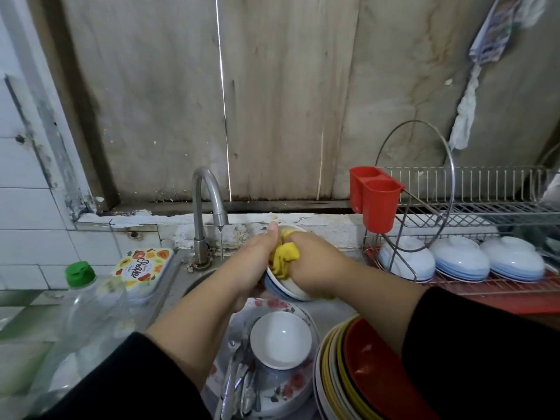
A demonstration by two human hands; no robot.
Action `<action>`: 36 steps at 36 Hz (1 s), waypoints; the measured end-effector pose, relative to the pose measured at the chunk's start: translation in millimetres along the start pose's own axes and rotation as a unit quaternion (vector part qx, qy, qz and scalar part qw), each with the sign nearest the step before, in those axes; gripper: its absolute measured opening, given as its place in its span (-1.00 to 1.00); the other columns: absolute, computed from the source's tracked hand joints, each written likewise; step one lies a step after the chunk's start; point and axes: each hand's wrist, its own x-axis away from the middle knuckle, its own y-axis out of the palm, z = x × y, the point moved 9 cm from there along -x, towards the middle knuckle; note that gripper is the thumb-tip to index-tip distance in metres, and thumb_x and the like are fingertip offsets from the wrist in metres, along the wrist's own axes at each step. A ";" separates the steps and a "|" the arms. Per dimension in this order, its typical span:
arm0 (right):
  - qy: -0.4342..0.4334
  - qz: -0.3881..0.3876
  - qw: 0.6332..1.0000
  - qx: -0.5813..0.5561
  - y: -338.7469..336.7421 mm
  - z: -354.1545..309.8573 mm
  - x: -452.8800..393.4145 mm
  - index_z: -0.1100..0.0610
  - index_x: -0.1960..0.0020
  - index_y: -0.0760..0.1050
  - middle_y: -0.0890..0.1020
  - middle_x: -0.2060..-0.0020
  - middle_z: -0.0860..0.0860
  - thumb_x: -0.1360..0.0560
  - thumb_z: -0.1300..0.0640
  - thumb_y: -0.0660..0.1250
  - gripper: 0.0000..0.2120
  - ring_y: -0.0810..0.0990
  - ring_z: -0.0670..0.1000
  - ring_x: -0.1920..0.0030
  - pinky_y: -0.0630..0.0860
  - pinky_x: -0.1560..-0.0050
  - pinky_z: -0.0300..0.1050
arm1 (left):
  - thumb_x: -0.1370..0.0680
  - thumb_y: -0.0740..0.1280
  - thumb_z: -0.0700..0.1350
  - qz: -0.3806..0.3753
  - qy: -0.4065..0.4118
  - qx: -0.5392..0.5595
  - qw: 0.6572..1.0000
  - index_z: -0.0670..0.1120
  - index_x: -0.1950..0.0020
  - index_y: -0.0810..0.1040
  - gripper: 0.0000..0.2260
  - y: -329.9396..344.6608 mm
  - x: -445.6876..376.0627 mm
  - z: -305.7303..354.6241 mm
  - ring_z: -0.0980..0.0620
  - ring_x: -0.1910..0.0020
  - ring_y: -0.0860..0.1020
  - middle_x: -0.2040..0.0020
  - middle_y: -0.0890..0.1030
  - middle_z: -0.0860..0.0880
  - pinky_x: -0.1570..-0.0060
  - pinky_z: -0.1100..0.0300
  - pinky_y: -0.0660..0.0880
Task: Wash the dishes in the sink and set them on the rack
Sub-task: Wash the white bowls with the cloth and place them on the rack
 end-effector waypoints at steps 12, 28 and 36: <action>-0.082 -0.305 0.869 0.380 24.2 36.8 34.6 0.08 -0.53 -0.32 -0.34 -0.50 0.05 -0.48 0.19 0.30 -0.09 -0.34 0.09 -0.50 -0.18 -0.48 0.17 | -0.56 0.16 0.23 0.014 0.093 -0.062 0.994 0.07 -0.28 0.48 -0.61 -13.6 -0.8 36.3 -0.10 -0.13 0.57 -0.18 0.59 -0.06 -0.20 -0.12 0.48; -0.171 0.203 0.963 0.048 -11.0 5.6 22.0 0.03 0.30 0.51 0.58 0.37 0.02 -0.30 0.00 0.22 -0.86 0.54 0.04 0.33 0.37 0.31 -0.21 | -0.56 0.26 -0.15 0.087 0.156 0.146 0.973 0.12 -0.20 0.44 -0.74 13.8 19.3 44.6 -0.16 -0.15 0.54 -0.19 0.55 -0.13 -0.19 -0.13 0.47; -0.291 0.152 0.912 0.246 -20.9 13.5 36.4 0.05 0.10 0.67 0.67 0.16 0.04 -0.32 0.10 0.30 -0.78 0.64 0.10 0.21 0.48 -0.14 0.10 | -0.53 0.20 -0.17 0.103 0.057 0.087 0.989 -0.16 0.13 0.50 -0.88 1.2 19.6 46.4 -0.10 0.31 0.50 0.27 0.54 -0.15 0.24 0.13 0.44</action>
